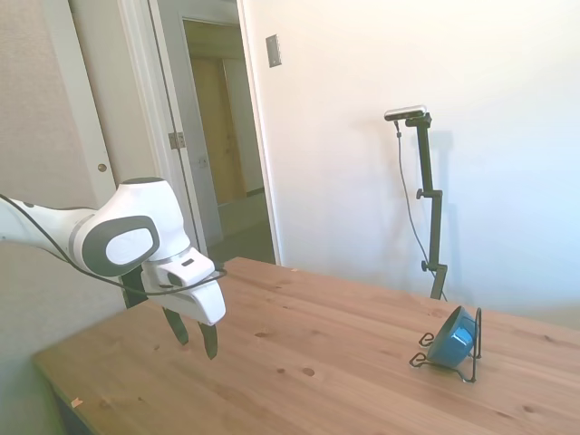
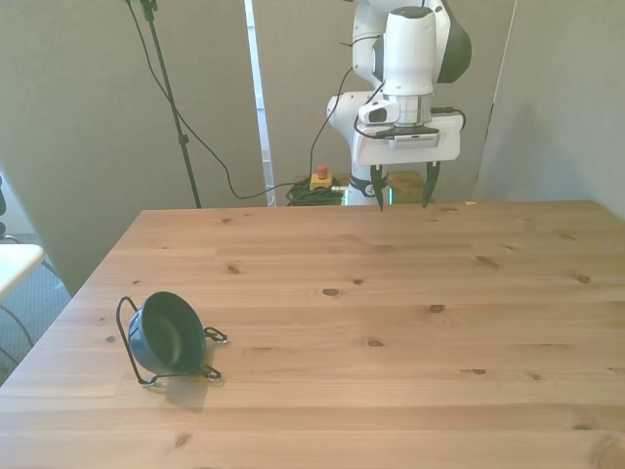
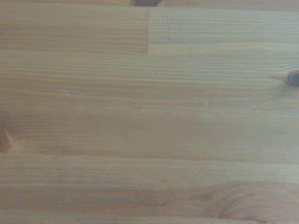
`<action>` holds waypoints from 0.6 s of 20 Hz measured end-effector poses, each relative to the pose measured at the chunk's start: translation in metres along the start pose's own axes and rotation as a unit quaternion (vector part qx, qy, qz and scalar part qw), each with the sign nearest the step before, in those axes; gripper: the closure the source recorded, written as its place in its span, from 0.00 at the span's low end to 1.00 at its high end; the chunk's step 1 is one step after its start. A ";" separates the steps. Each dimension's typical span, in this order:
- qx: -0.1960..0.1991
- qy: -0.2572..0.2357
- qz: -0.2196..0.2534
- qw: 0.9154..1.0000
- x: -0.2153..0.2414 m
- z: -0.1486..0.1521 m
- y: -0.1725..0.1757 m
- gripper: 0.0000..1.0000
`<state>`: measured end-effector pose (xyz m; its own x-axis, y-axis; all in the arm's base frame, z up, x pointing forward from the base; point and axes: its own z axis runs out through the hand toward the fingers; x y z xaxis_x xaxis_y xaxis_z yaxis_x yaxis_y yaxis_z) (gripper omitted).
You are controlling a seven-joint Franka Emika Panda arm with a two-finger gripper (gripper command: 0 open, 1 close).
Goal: Unload the bowl
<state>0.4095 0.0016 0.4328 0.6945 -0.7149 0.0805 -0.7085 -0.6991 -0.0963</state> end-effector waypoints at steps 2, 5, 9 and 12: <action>0.006 0.001 0.004 1.000 0.002 0.001 0.000 0.00; 0.031 0.041 0.029 0.998 0.025 -0.006 -0.003 0.00; 0.037 0.099 0.086 0.991 0.094 -0.014 0.010 0.00; 0.032 0.122 0.121 0.985 0.154 -0.018 0.028 0.00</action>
<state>0.4943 -0.1278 0.4601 0.4498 -0.8474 0.2821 -0.8350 -0.5111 -0.2038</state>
